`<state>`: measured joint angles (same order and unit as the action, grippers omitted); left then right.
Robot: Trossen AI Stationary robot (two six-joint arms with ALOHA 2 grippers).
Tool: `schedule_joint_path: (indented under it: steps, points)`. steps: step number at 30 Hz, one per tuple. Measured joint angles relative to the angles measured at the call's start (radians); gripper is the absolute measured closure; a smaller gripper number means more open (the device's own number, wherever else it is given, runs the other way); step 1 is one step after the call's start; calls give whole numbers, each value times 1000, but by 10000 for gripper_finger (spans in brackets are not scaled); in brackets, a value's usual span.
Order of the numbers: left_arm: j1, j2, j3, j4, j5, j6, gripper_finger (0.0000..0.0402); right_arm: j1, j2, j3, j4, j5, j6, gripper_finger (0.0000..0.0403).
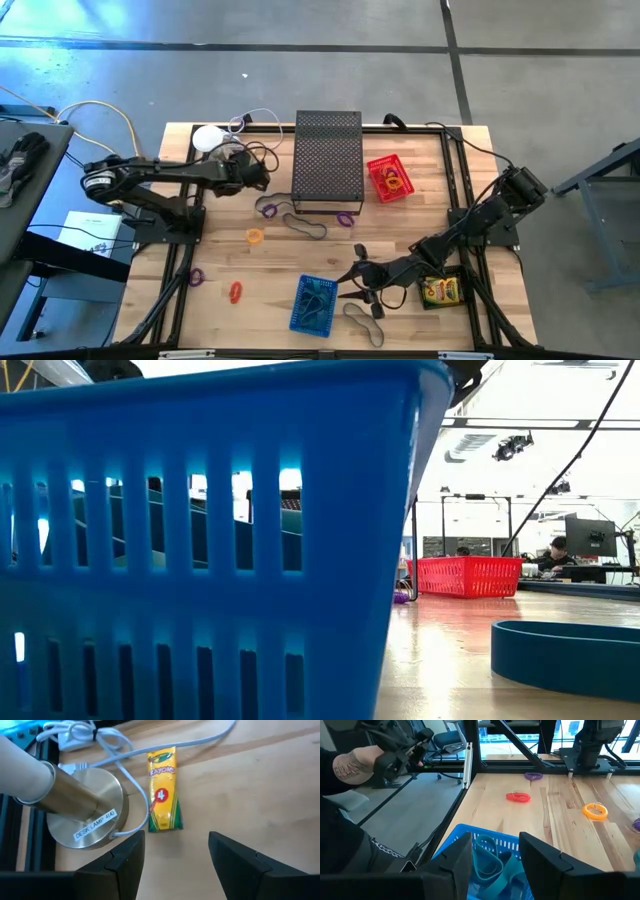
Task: Pick & Place Office Desk Supplies
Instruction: Put the crayon box into the black bin
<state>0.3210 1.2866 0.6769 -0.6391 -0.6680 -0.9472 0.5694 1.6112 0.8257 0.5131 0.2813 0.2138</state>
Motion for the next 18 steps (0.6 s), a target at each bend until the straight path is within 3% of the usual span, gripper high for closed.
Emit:
schedule_joint_path:
  steps: [10, 18]
  points:
    - [67, 158, 0, 80, -1, 11, 193, 0, 0, 0, 1, 1, 2, 252]
    - [101, 203, 0, 131, 7, 17, 193, 0, 0, 0, 0, -27, 3, 252]
